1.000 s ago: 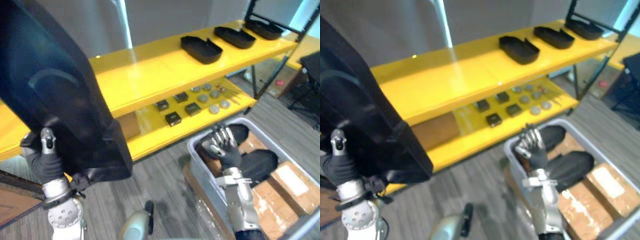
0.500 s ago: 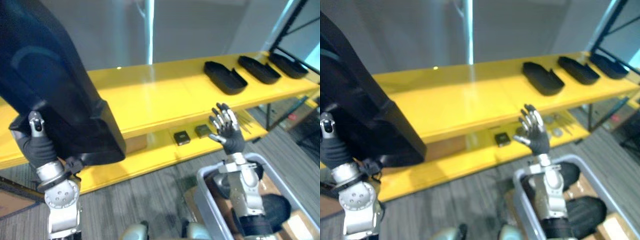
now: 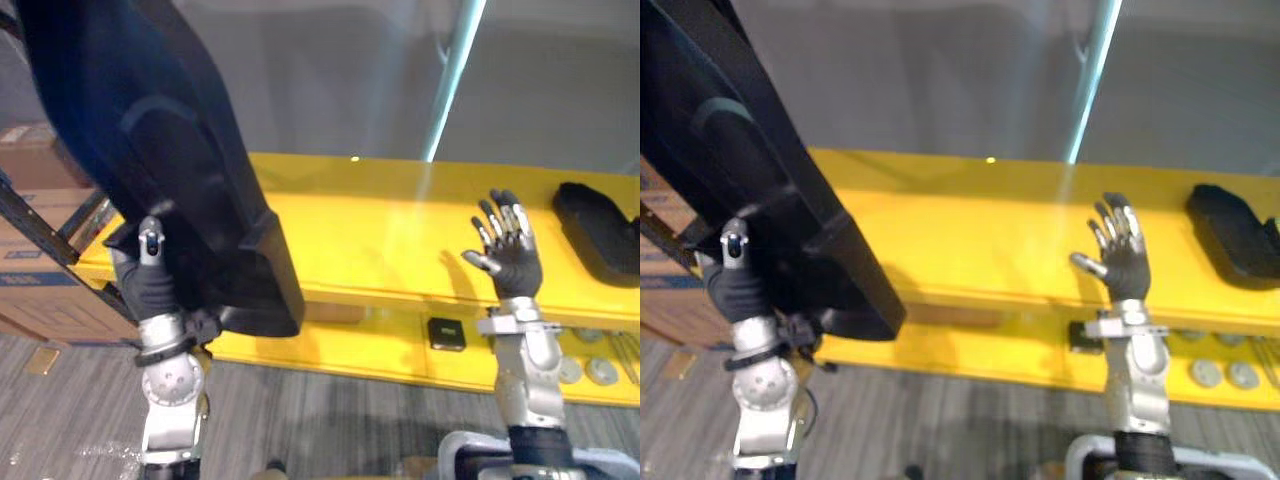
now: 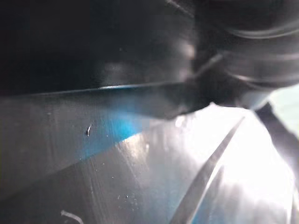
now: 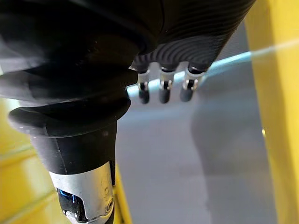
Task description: Walk over and take plastic housings, then place them on the shelf
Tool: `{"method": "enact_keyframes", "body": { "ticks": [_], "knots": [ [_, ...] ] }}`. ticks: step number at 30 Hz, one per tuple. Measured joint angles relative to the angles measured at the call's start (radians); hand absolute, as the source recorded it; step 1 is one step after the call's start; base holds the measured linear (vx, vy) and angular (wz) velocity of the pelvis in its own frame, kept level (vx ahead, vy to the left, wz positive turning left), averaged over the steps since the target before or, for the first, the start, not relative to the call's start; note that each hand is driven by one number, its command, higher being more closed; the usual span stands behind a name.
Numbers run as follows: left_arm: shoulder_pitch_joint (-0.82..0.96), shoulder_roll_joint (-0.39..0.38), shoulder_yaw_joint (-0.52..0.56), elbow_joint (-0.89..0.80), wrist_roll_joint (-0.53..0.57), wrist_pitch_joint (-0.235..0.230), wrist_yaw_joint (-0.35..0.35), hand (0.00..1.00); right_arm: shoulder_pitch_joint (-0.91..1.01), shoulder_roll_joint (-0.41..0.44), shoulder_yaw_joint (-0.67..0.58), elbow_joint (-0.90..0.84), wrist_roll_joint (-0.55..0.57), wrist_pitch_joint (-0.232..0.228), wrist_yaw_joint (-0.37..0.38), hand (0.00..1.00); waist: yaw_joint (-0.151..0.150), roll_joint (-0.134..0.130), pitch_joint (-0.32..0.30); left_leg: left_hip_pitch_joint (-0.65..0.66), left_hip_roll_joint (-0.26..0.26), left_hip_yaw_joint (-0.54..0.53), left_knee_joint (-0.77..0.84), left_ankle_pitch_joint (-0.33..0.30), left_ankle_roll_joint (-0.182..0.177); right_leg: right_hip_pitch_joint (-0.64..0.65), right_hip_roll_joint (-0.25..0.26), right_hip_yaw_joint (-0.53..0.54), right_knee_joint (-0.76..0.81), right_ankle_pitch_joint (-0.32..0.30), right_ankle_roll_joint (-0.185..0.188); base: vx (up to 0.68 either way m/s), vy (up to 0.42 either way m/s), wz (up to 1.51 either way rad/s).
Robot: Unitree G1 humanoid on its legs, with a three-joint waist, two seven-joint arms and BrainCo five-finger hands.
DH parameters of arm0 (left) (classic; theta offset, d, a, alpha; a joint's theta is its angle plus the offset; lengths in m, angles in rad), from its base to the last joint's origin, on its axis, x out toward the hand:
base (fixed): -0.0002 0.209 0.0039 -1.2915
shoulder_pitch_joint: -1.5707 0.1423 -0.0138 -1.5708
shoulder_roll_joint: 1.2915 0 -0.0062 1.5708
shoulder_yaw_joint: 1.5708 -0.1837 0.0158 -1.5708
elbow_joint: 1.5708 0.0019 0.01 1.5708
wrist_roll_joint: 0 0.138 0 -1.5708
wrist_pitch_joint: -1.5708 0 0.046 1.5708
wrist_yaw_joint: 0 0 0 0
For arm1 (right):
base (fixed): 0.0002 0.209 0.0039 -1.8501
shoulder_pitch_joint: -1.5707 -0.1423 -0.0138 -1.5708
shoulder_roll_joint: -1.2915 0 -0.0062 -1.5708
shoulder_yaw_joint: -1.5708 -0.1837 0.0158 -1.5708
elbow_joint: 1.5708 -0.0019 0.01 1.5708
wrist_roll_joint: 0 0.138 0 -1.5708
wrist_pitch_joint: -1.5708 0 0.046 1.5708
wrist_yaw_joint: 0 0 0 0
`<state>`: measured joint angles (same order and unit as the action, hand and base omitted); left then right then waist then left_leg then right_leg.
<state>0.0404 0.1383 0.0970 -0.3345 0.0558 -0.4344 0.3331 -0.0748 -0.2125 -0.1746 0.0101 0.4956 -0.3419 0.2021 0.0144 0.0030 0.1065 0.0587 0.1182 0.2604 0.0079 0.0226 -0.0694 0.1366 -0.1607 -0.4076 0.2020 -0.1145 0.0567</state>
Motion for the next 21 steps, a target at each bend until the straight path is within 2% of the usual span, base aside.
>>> {"method": "enact_keyframes", "body": {
  "ticks": [3, 6, 9, 12, 14, 17, 18, 20, 21],
  "knots": [
    [0.000, 0.013, 0.001, -0.001, 0.001, 0.001, -0.040, 1.00, 0.060, 0.056, 0.005, -0.021, -0.051, -0.035, -0.061, 0.00, -0.007, -0.001, 0.000, 0.037, -0.007, 0.027, -0.025, 0.000, 0.000, 0.019, 0.000, 0.028, -0.024, 0.001, 0.002, 0.02, 0.014, -0.28],
    [0.000, 0.013, 0.003, -0.001, -0.011, 0.005, -0.080, 1.00, 0.116, 0.099, 0.010, -0.075, -0.107, -0.044, -0.121, 0.00, -0.018, -0.001, 0.000, 0.045, -0.008, 0.058, -0.041, -0.001, -0.001, 0.012, 0.005, 0.061, -0.055, 0.007, 0.011, -0.02, 0.002, -0.34],
    [-0.005, 0.017, 0.007, 0.007, -0.018, 0.050, -0.120, 1.00, 0.164, 0.119, 0.007, -0.149, -0.140, -0.047, -0.164, 0.00, -0.046, -0.001, 0.000, 0.046, -0.014, 0.101, -0.053, -0.001, -0.001, 0.002, 0.006, 0.094, -0.099, 0.018, 0.030, -0.06, 0.010, -0.42],
    [-0.041, 0.040, -0.002, 0.068, -0.081, 0.127, -0.162, 1.00, 0.215, 0.121, -0.002, -0.203, -0.179, -0.067, -0.186, 0.00, -0.082, 0.001, 0.000, 0.052, -0.022, 0.138, -0.062, 0.001, -0.004, -0.004, 0.007, 0.133, -0.130, 0.026, 0.043, -0.06, 0.006, -0.38],
    [-0.112, 0.068, -0.005, 0.154, -0.098, 0.191, -0.158, 1.00, 0.256, 0.120, -0.013, -0.267, -0.236, -0.104, -0.200, 0.00, -0.098, 0.012, 0.001, 0.065, -0.023, 0.179, -0.086, 0.006, -0.012, -0.032, 0.012, 0.174, -0.130, 0.033, 0.050, -0.08, 0.022, -0.48],
    [-0.223, 0.135, -0.001, 0.321, -0.118, 0.254, -0.111, 1.00, 0.279, 0.120, -0.013, -0.348, -0.239, -0.130, -0.197, 0.00, -0.143, 0.022, 0.000, 0.065, -0.023, 0.226, -0.087, 0.006, -0.012, -0.065, 0.017, 0.223, -0.132, 0.051, 0.050, -0.06, 0.032, -0.47],
    [-0.253, 0.149, 0.001, 0.356, -0.119, 0.269, -0.101, 1.00, 0.285, 0.120, -0.015, -0.358, -0.253, -0.133, -0.200, 0.00, -0.148, 0.024, 0.000, 0.065, -0.023, 0.239, -0.087, 0.006, -0.012, -0.069, 0.019, 0.236, -0.133, 0.055, 0.049, -0.03, 0.031, -0.52],
    [-0.383, 0.215, 0.003, 0.527, -0.126, 0.334, -0.060, 1.00, 0.317, 0.119, -0.008, -0.370, -0.283, -0.131, -0.201, 0.00, -0.178, 0.026, 0.002, 0.064, -0.023, 0.274, -0.086, 0.007, -0.012, -0.089, 0.025, 0.274, -0.140, 0.070, 0.051, -0.02, 0.020, -0.45],
    [-0.417, 0.232, 0.007, 0.569, -0.126, 0.352, -0.051, 1.00, 0.324, 0.119, -0.003, -0.370, -0.282, -0.129, -0.201, 0.00, -0.187, 0.029, 0.003, 0.064, -0.023, 0.283, -0.086, 0.007, -0.012, -0.095, 0.026, 0.282, -0.142, 0.074, 0.049, -0.01, 0.013, -0.41]
  ]
}}
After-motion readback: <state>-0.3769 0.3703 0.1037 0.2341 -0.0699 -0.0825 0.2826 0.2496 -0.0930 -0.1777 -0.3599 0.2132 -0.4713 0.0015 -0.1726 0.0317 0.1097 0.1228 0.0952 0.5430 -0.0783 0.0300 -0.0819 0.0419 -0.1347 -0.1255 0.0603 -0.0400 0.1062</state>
